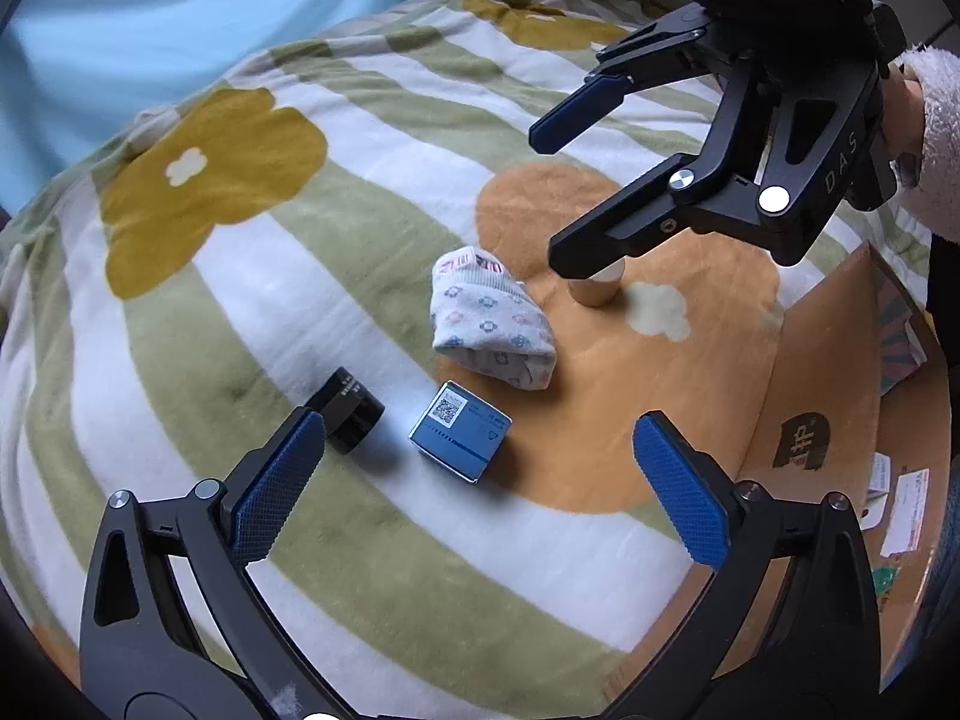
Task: Organize objects
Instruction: 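Grasp the small blue box with left tool while right tool grasps the white socks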
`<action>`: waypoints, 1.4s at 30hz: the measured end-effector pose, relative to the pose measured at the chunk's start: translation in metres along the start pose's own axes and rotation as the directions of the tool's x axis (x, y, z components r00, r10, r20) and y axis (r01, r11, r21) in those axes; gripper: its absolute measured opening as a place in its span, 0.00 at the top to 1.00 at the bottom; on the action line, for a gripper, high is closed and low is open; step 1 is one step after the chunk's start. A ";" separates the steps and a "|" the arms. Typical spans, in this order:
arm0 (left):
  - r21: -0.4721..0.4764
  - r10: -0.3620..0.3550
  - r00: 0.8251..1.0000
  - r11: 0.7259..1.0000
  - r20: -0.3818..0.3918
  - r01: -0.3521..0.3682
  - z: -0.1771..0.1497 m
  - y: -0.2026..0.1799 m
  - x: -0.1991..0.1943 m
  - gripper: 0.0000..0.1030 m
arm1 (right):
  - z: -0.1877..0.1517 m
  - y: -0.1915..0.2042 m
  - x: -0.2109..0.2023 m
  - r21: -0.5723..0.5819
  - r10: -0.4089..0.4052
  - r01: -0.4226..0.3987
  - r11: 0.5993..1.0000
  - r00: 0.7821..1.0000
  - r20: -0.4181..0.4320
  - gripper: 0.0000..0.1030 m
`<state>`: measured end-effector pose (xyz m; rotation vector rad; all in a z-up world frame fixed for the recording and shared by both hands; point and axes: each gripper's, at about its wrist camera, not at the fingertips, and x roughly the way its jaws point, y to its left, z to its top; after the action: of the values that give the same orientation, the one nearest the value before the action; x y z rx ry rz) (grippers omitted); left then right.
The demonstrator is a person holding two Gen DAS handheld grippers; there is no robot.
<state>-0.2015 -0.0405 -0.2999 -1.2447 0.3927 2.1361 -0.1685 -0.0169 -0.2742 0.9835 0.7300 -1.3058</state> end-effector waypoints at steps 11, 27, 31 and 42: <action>0.077 -0.008 1.000 0.997 0.003 0.008 -0.014 -0.005 0.043 0.15 | -0.002 -0.003 0.052 -0.026 0.021 -0.022 0.999 0.998 -0.052 0.18; 0.038 -0.024 1.000 0.999 -0.015 0.025 -0.019 0.005 0.057 0.57 | -0.006 0.004 0.070 -0.044 -0.052 0.048 0.998 0.996 -0.077 0.40; 0.025 -0.030 0.999 0.999 -0.031 0.031 -0.019 0.007 0.056 0.58 | -0.005 0.009 0.069 -0.044 -0.052 0.049 0.998 0.996 -0.079 0.50; 0.012 -0.015 1.000 1.000 -0.018 0.016 -0.018 0.003 0.033 0.58 | 0.003 0.013 0.039 -0.004 -0.078 0.078 0.997 0.997 -0.028 0.55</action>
<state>-0.2032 -0.0408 -0.3380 -1.2564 0.4023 2.1079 -0.1506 -0.0367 -0.3055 0.9810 0.7988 -1.3599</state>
